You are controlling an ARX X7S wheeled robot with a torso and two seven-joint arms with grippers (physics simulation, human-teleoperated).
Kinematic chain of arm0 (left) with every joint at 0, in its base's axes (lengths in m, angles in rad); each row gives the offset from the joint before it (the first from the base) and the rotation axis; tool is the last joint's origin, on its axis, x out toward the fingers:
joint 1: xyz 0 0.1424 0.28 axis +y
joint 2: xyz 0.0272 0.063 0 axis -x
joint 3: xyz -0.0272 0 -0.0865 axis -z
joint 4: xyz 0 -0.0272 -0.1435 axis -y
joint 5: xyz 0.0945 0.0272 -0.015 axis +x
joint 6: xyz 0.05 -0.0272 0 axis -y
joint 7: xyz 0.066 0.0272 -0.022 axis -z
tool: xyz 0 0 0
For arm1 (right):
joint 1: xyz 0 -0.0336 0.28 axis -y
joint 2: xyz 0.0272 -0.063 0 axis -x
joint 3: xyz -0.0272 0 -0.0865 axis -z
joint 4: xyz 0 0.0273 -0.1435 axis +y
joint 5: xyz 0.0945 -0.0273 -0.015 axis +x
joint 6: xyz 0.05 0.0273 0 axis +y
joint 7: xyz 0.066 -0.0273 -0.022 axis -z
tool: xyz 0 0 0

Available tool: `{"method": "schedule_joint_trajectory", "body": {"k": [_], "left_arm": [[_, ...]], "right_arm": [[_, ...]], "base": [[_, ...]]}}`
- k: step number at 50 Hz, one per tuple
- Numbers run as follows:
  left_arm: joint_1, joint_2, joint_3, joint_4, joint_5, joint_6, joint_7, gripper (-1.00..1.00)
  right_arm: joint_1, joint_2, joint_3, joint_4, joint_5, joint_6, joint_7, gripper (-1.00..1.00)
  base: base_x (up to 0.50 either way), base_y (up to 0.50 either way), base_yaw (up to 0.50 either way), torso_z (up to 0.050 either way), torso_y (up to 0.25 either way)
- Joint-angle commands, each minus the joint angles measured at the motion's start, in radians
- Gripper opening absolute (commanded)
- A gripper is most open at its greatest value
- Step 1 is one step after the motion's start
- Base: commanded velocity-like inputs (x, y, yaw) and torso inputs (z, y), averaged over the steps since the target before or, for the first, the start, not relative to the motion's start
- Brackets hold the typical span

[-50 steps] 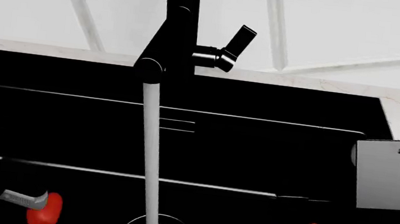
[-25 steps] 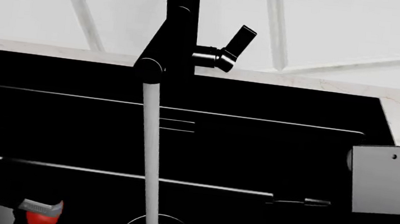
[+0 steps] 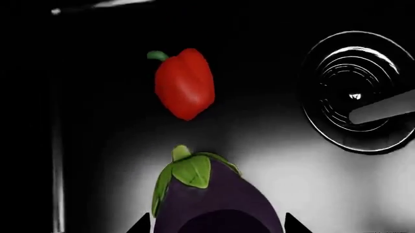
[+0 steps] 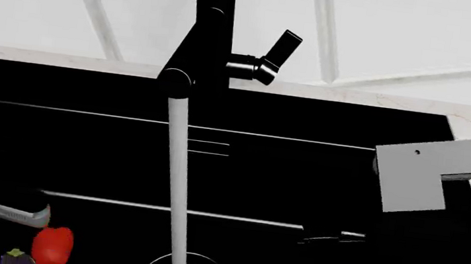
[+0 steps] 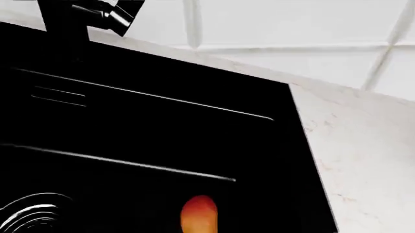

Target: Pick the eggplants and mangos from the sink and place them in one bowl. Place the bell pepper in the other bowl. Then turn off the sink faucet.

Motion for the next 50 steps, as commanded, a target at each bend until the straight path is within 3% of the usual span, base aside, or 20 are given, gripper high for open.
{"method": "schedule_joint_trajectory", "body": {"k": [1,8,17,20,25,34,36,42,50], "left_arm": [[-0.014,-0.109,-0.173,0.305,-0.325,-0.057,-0.215,-1.00],[-0.073,-0.132,-0.203,0.349,-0.328,-0.035,-0.238,-1.00],[-0.065,-0.156,-0.292,0.430,-0.439,0.034,-0.245,-1.00],[-0.068,-0.158,-0.299,0.503,-0.332,0.024,-0.171,-1.00],[-0.047,-0.157,-0.296,0.526,-0.289,0.039,-0.161,-1.00],[-0.057,-0.164,-0.302,0.515,-0.355,0.052,-0.184,-1.00],[-0.059,-0.170,-0.303,0.560,-0.295,0.046,-0.129,-1.00],[-0.082,-0.175,-0.314,0.546,-0.346,0.064,-0.176,-1.00],[-0.078,-0.170,-0.312,0.547,-0.327,0.077,-0.170,-1.00]], "right_arm": [[0.228,0.112,-0.265,0.351,0.439,-0.044,0.193,1.00],[0.306,0.091,-0.423,0.521,0.262,-0.143,-0.033,1.00],[0.412,0.049,-0.634,0.753,0.049,-0.284,-0.277,1.00],[0.453,0.014,-0.717,0.864,-0.023,-0.343,-0.389,1.00],[0.506,-0.043,-0.839,1.033,-0.129,-0.422,-0.526,1.00],[0.575,-0.161,-0.892,1.381,-0.229,-0.611,-0.676,1.00],[0.590,-0.197,-0.889,1.482,-0.243,-0.678,-0.716,1.00],[0.623,-0.251,-0.881,1.664,-0.269,-0.817,-0.778,1.00],[0.600,-0.262,-0.857,1.697,-0.298,-0.835,-0.786,1.00]], "base": [[0.00,0.00,0.00,0.000,0.000],[0.00,0.00,0.00,0.000,0.000],[0.00,0.00,0.00,0.000,0.000],[0.00,0.00,0.00,0.000,0.000],[0.00,0.00,0.00,0.000,0.000],[0.00,0.00,0.00,0.000,0.000],[0.00,0.00,0.00,0.000,0.000],[0.00,0.00,0.00,0.000,0.000],[0.00,0.00,0.00,0.000,0.000]]}}
